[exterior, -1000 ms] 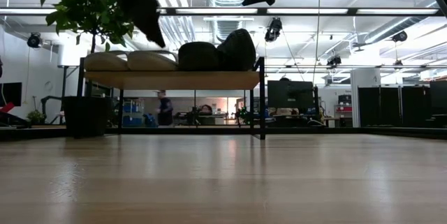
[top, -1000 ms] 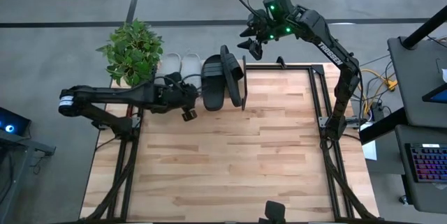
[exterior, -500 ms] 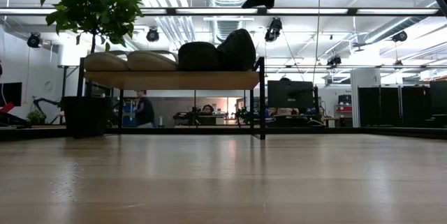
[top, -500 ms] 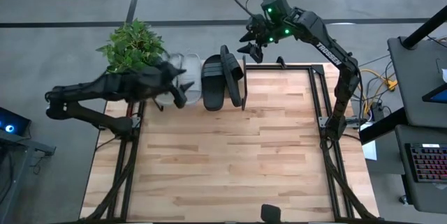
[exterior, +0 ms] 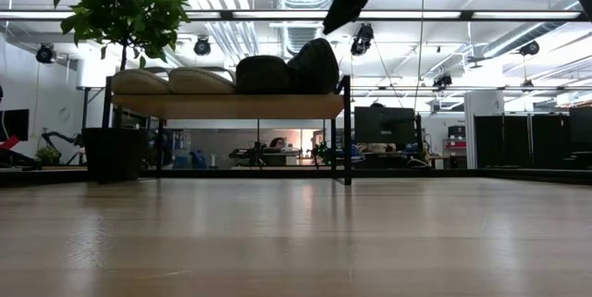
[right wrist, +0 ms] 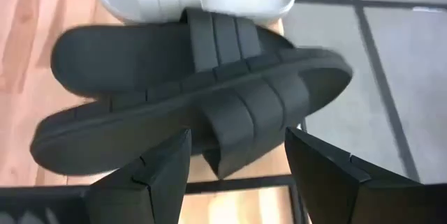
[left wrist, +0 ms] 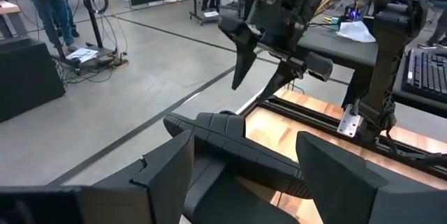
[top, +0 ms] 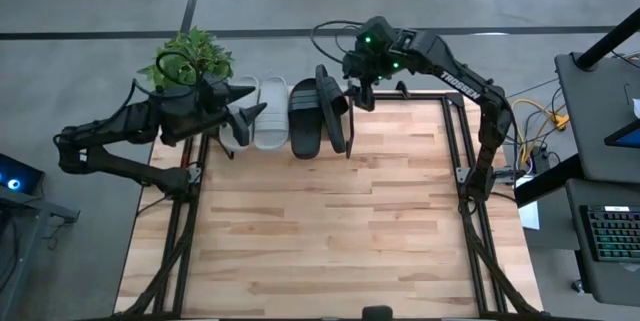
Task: Pick and place slides into the shelf
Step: Adjust the right black slipper on the shelf
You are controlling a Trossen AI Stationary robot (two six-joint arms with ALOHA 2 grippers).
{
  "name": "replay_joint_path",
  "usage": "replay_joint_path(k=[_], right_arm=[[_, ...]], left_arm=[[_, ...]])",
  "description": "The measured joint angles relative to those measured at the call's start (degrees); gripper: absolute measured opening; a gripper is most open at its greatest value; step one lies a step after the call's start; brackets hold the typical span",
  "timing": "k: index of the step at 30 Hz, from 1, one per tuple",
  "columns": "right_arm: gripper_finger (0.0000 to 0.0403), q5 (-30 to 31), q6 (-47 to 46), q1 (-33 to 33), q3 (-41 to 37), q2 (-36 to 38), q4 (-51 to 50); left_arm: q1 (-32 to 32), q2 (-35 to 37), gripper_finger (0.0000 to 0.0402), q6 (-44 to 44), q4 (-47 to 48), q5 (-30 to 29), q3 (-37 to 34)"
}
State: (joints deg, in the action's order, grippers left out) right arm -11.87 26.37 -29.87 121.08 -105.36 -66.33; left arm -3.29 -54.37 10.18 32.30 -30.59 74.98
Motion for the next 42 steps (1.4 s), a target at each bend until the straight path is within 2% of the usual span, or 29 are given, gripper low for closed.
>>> replay_joint_path(k=[10,14,20,23,27,34,40,42], right_arm=[[0.0224,0.39,-1.44,0.62,-6.99,0.0,1.71],[0.0224,4.35,-3.02,0.63,-9.33,-0.02,5.5],[0.0224,5.02,-5.73,0.92,-13.11,-0.02,10.12],[0.0216,9.14,-6.43,1.11,-14.72,-0.02,11.34],[0.0173,14.44,-6.4,1.31,-16.13,0.43,11.65],[0.0028,14.88,-8.47,1.95,-15.44,1.03,11.01],[0.0014,16.04,-12.7,3.52,-11.94,1.03,10.56],[0.0014,18.67,-13.78,4.07,-10.19,1.03,9.81]], left_arm=[[0.0,-1.71,0.0238,-0.03,0.42,-0.02,-0.07],[0.0,-2.01,0.0238,-0.05,0.91,0.0,-0.09],[0.0,-2.41,0.0238,-0.05,1.12,0.11,-0.09],[0.0,-2.08,0.0238,-0.05,1.23,0.17,-0.09],[0.0,-1.92,0.0238,-0.05,1.27,0.22,-0.09],[0.0,-1.8,0.0238,-0.07,1.22,0.26,-0.09],[0.0,-1.75,0.0238,-0.36,1.22,0.26,-0.09],[0.0,-1.75,0.0238,-0.42,1.24,0.27,-0.09]])
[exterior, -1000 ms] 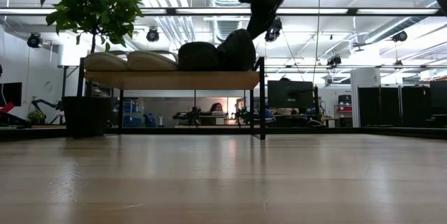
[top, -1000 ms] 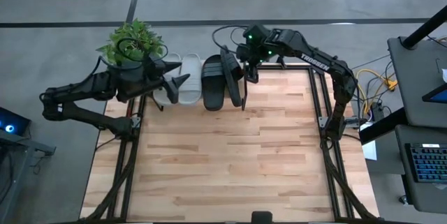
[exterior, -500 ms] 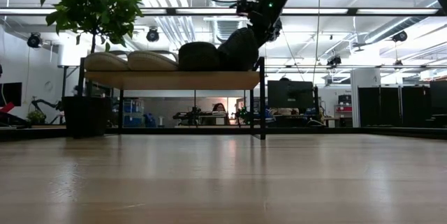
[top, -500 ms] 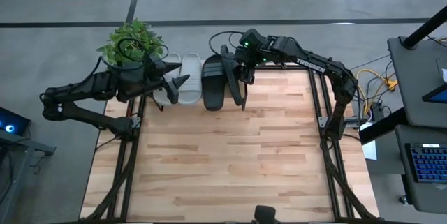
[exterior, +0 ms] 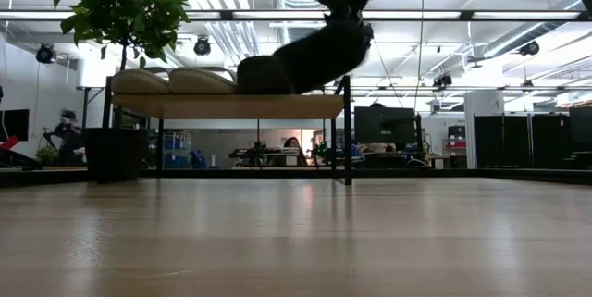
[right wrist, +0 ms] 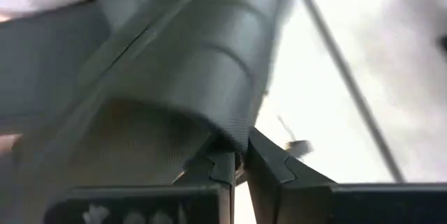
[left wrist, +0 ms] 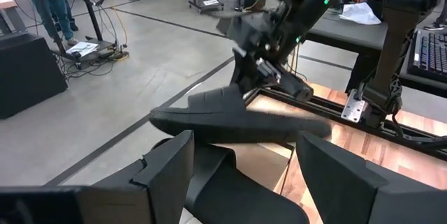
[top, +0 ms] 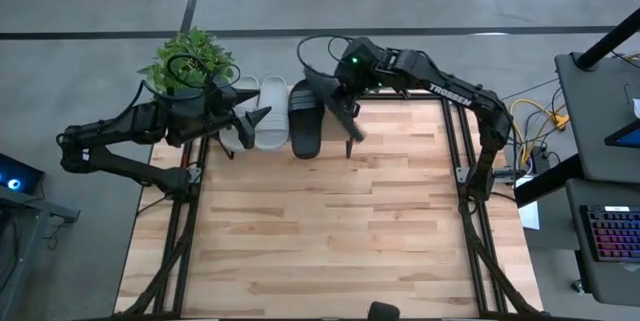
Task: Pick and place slides into the shelf
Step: Adjust the right black slipper on the shelf
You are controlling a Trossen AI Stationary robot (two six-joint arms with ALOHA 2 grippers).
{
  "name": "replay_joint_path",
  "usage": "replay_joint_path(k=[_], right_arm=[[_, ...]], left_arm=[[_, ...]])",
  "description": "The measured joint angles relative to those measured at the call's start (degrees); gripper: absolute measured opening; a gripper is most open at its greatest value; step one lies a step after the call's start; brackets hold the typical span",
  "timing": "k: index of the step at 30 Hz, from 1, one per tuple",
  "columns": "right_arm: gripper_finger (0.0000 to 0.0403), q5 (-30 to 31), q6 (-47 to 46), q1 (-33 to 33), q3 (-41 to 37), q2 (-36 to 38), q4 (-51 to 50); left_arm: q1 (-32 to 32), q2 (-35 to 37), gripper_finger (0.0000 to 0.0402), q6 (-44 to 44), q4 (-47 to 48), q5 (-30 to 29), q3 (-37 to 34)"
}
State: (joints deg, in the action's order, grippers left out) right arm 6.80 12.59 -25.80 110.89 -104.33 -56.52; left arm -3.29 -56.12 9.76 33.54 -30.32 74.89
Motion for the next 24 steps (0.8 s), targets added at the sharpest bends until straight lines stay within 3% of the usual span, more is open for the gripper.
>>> replay_joint_path(k=[6,12,16,24], right_arm=[[0.0013,14.24,-0.43,2.31,4.7,0.13,-6.1],[0.0013,18.51,-0.6,4.57,8.21,0.13,-8.46],[0.0012,26.15,0.21,5.9,9.96,-0.8,-12.11],[0.0012,31.99,2.23,8.15,15.23,-8.57,-21.88]], left_arm=[[0.0,0.0,0.0238,0.01,-0.02,-0.01,0.0],[0.0,0.0,0.0238,-1.56,-0.02,0.01,0.0],[0.0,0.0,0.0238,-1.53,-0.02,0.01,0.0],[0.0,0.69,0.0238,-1.55,-0.03,-0.04,0.0]])
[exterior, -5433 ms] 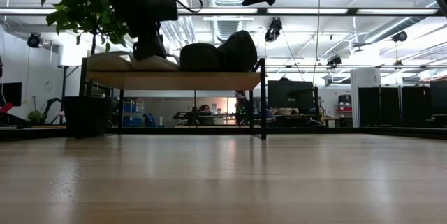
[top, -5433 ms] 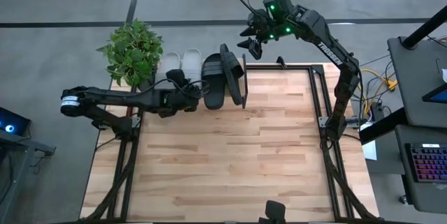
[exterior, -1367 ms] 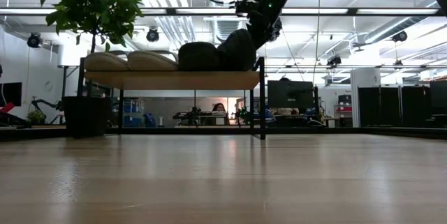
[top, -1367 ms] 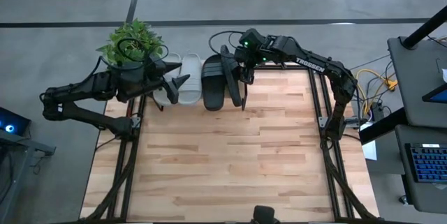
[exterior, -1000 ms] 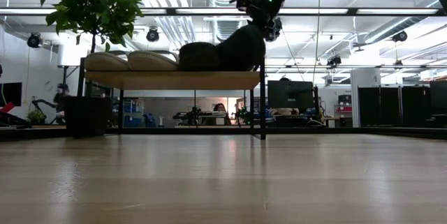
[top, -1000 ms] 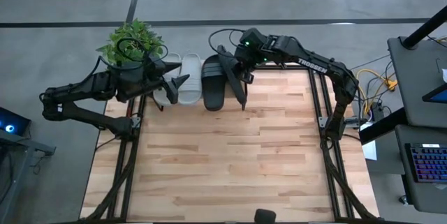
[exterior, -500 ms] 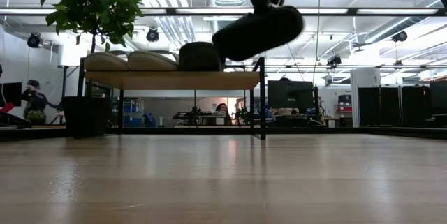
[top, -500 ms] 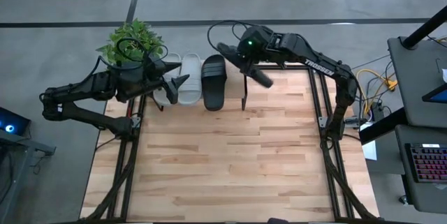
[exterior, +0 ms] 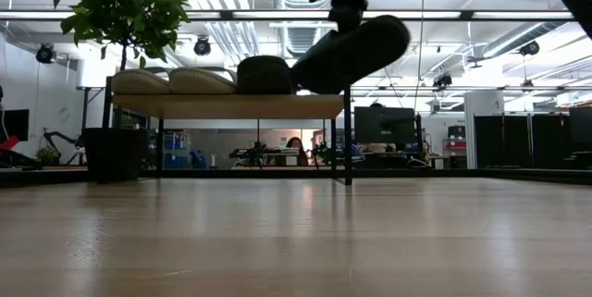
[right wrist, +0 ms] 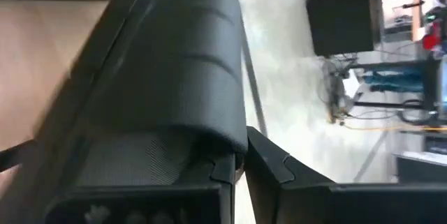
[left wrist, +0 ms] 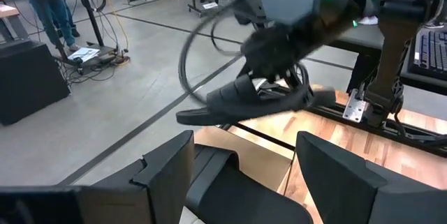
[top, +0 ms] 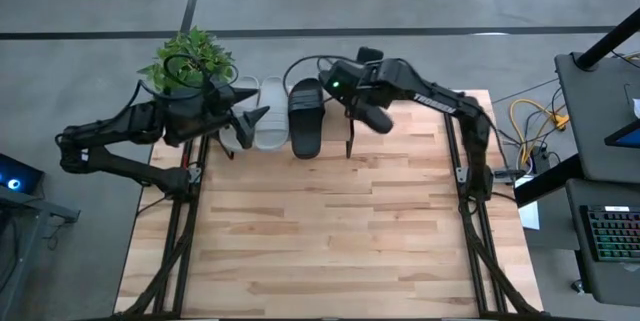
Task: Pick and place slides into the shelf
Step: Adjust the right black slipper on the shelf
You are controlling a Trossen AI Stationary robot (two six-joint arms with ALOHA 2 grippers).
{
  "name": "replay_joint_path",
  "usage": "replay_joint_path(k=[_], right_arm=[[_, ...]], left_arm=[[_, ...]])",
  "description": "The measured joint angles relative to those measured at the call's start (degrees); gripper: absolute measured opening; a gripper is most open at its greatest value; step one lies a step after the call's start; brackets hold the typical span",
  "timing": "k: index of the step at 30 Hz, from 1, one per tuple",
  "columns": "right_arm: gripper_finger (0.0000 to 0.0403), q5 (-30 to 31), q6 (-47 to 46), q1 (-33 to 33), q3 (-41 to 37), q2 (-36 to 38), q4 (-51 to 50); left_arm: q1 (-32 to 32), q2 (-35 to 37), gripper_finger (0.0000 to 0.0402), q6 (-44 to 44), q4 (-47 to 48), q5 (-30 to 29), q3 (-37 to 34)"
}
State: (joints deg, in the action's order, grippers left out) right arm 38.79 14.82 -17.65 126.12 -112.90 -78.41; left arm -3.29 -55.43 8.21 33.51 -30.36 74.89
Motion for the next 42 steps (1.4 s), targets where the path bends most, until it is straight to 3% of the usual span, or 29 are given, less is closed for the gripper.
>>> replay_joint_path(k=[6,14,26,42], right_arm=[[0.0011,4.91,-2.97,1.27,8.52,-5.08,-8.03],[0.0011,4.6,-4.34,2.73,8.28,-5.35,-9.66],[0.0011,4.32,-0.87,3.65,8.44,-6.49,2.75],[0.0013,1.51,1.98,5.28,8.55,-10.83,7.47]], left_arm=[[0.0,1.74,0.0238,0.07,-0.01,-1.66,0.0],[-0.02,3.83,0.0238,0.09,-0.06,-3.05,0.07],[-0.02,2.57,0.0238,-1.14,-0.05,-3.1,0.07],[-0.02,1.5,0.0238,-1.11,-0.04,-3.1,0.07]])
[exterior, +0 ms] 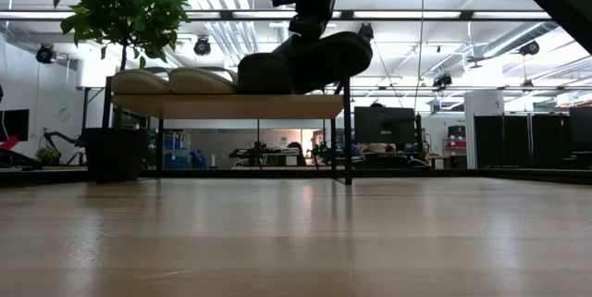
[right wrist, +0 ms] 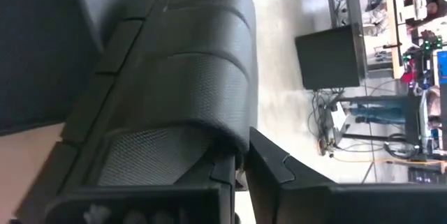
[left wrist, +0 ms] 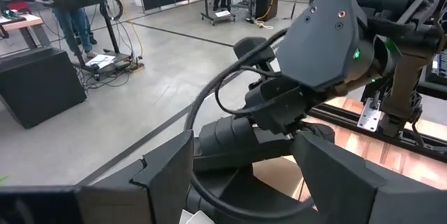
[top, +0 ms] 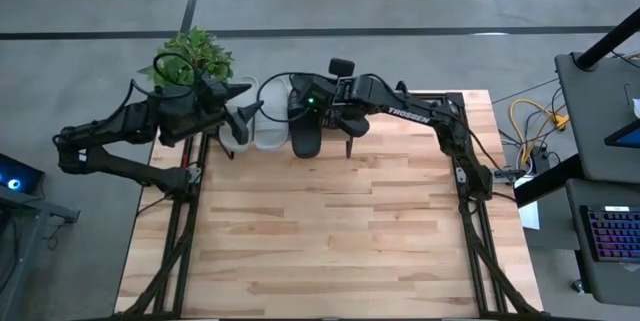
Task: Pick and place slides into the shelf
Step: Adjust the right black slipper on the shelf
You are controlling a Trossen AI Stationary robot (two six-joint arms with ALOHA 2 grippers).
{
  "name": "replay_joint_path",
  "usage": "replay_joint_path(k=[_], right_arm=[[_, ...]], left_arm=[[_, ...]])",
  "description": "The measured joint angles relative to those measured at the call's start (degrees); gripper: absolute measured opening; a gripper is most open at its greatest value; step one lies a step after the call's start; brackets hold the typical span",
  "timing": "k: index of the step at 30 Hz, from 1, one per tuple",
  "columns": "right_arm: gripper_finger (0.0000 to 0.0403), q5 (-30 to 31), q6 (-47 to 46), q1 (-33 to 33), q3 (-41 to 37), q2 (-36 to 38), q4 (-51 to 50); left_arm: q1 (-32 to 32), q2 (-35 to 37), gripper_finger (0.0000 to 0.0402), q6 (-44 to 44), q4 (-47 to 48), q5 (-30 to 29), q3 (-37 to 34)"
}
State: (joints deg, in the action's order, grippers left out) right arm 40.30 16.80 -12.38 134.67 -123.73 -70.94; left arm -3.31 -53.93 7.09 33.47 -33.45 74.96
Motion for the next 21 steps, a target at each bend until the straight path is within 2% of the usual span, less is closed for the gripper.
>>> replay_joint_path(k=[10,21], right_arm=[[0.0044,-3.3,-1.39,0.5,0.33,0.05,0.05],[0.013,-5.12,-1.91,0.63,0.35,1.03,-0.11]], left_arm=[[0.0,0.32,0.0238,0.0,-0.02,0.0,0.0],[0.0,0.46,0.0238,0.0,-0.02,0.0,0.0]])
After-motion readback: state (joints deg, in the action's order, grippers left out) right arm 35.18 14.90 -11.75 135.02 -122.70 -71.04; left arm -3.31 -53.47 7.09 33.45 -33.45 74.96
